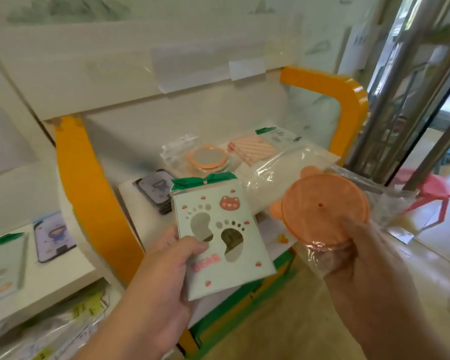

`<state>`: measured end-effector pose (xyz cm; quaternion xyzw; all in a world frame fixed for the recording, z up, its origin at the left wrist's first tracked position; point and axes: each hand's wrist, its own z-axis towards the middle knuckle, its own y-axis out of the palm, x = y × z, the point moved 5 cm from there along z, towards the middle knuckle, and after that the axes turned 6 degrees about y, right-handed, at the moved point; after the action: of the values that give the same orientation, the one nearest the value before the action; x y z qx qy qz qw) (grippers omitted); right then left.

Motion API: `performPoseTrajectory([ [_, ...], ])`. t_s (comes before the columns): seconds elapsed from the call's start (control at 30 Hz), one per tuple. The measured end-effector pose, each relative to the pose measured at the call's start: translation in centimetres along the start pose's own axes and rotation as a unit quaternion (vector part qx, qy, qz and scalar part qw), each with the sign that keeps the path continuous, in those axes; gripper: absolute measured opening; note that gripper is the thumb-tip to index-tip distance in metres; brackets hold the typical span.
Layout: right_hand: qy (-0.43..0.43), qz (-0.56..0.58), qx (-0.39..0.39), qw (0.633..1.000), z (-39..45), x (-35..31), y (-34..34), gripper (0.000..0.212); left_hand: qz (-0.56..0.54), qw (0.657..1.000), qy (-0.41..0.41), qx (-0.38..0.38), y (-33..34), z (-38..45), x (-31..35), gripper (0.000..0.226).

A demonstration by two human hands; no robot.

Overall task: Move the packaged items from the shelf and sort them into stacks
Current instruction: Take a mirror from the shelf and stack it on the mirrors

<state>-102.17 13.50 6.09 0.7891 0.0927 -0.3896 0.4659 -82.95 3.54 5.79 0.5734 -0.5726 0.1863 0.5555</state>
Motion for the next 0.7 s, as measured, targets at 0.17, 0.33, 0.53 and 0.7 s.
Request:
performPoseTrajectory([
  [0.17, -0.004, -0.198, 0.025, 0.980, 3.9, -0.7, 1.5, 0.025, 0.012, 1.000, 0.013, -0.002, 2.1, 6.3, -0.4, 0.037],
  [0.33, -0.051, -0.065, 0.032, 0.996, 11.3, -3.0, -0.3, 0.038, -0.018, 0.999, 0.029, 0.029, 4.6, 13.3, -0.4, 0.036],
  [0.53, -0.055, -0.092, 0.069, 0.992, 18.0, -5.4, 0.7, 0.045, -0.057, 0.996, 0.040, 0.056, 6.6, 19.9, -0.6, 0.040],
  [0.7, -0.044, -0.076, 0.082, 0.993, 23.3, -6.6, -0.4, 0.049, -0.080, 0.993, 0.048, 0.070, 8.3, 23.2, -1.2, 0.043],
])
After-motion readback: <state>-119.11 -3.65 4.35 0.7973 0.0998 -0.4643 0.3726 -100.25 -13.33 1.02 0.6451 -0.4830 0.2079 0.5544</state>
